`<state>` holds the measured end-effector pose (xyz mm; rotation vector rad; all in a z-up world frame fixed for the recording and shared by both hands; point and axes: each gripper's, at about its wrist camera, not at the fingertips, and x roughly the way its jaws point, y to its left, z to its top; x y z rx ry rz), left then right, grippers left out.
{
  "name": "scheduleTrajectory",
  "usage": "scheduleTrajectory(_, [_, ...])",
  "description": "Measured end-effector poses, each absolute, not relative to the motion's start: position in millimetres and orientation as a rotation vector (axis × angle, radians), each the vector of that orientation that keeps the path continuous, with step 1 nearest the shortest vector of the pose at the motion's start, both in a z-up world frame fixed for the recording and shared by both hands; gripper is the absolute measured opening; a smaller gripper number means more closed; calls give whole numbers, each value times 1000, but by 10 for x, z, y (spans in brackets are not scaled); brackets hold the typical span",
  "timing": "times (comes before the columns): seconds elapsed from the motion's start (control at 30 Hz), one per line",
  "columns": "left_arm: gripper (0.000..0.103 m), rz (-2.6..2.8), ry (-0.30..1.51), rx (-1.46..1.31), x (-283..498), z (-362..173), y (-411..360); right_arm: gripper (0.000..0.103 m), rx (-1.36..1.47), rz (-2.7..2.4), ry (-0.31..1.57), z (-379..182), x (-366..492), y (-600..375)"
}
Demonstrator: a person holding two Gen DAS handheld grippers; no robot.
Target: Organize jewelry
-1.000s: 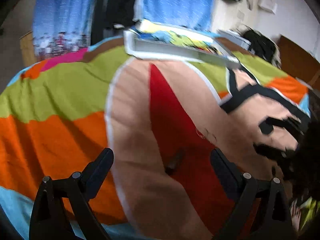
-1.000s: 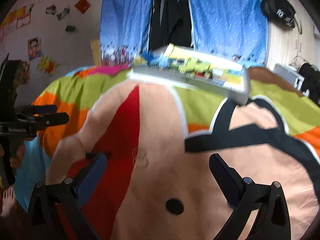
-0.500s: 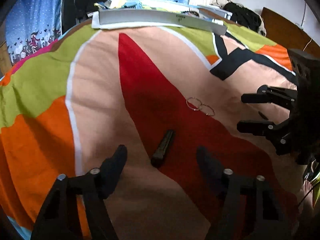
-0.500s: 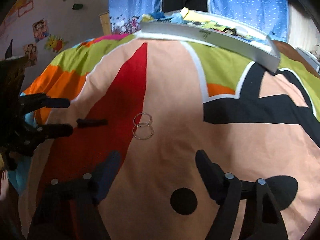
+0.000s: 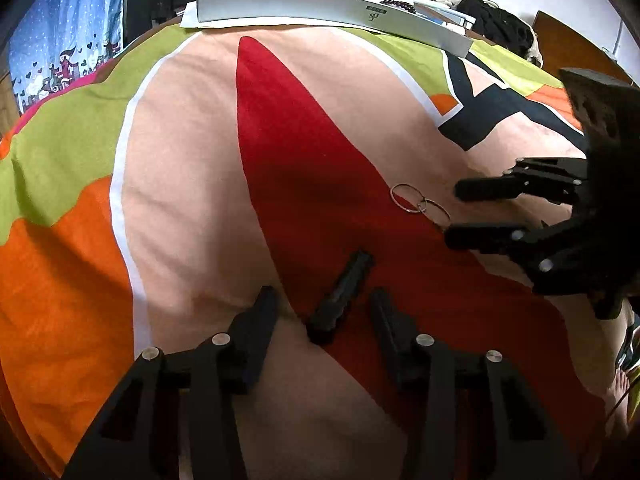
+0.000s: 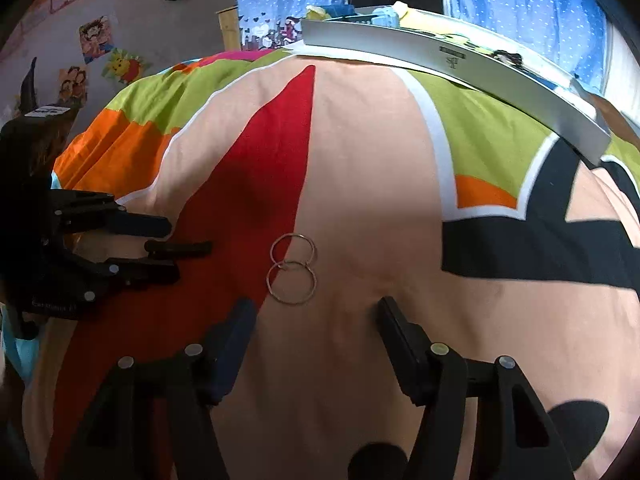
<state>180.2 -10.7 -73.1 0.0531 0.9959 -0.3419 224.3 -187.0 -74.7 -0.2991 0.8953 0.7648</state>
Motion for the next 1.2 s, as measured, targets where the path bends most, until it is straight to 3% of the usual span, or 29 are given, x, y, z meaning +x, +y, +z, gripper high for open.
scheduleTrajectory(0.1, [41,-355,996,49,1826,-734,-109,49,-318,795,915,-794,2296,-1777])
scheduleTrajectory(0.27, [41,-374,1007,59,1899,-760,-147,49,-328,826,985,-889,2413,-1654])
scheduleTrajectory(0.4, [26,-357,1016,82,1944,-779,-166,49,-322,835,1017,-920,2506,-1631])
scheduleTrajectory(0.53, [12,-342,1026,77,1975,-785,-147,41,-333,821,1010,-939,2521,-1626])
scheduleTrajectory(0.63, [12,-337,1021,60,1966,-759,-140,29,-327,818,1003,-934,2508,-1652])
scheduleTrajectory(1.2, [12,-303,855,-28,2377,-107,-145,28,-313,755,828,-583,2425,-1865])
